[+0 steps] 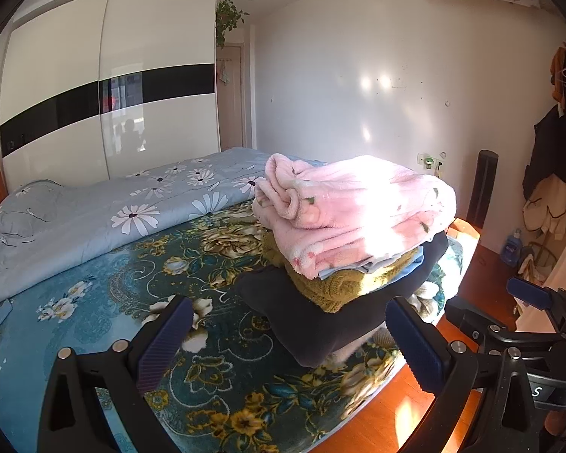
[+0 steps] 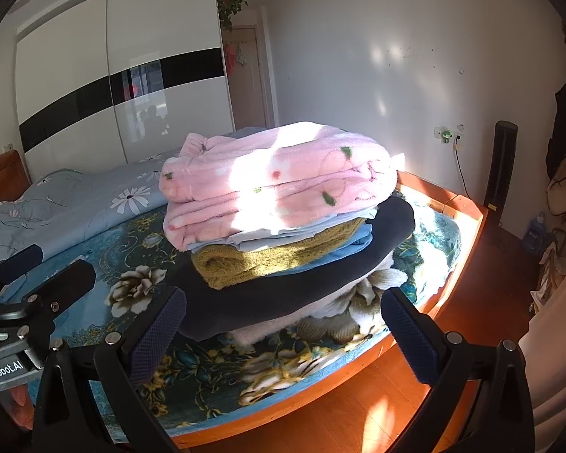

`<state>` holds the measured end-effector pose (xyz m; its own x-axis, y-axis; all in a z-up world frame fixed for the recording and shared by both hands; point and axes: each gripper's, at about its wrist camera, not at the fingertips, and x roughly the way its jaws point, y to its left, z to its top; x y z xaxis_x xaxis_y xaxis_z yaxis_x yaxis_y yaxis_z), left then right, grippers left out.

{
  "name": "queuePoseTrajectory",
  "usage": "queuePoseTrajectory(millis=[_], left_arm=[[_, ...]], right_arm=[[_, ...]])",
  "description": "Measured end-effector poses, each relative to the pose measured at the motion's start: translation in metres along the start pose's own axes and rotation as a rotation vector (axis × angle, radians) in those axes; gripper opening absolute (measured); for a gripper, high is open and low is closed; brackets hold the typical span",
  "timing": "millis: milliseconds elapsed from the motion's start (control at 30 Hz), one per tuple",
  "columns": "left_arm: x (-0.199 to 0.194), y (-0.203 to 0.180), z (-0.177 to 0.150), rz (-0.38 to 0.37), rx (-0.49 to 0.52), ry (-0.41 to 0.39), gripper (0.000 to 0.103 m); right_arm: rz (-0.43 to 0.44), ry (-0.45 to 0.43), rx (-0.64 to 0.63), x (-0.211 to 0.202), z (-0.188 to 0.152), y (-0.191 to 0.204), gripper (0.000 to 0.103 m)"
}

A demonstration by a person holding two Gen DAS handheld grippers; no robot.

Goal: Fold clothes

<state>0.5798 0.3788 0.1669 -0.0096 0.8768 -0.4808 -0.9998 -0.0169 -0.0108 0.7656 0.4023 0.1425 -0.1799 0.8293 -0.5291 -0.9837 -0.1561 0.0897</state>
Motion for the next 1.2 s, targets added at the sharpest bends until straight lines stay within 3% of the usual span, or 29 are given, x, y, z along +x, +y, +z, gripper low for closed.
queuePoseTrajectory(millis=[400, 1200], left_arm=[[-0.011, 0.01, 0.005, 0.062, 0.005, -0.026, 0.103], [-0.008, 0.007, 0.008, 0.032, 0.003, -0.006, 0.103]], right_arm=[[-0.003, -0.033, -0.029, -0.011, 0.001, 0.013, 0.103], [-0.034, -0.039, -0.026, -0.014, 0.005, 0.011, 0.103]])
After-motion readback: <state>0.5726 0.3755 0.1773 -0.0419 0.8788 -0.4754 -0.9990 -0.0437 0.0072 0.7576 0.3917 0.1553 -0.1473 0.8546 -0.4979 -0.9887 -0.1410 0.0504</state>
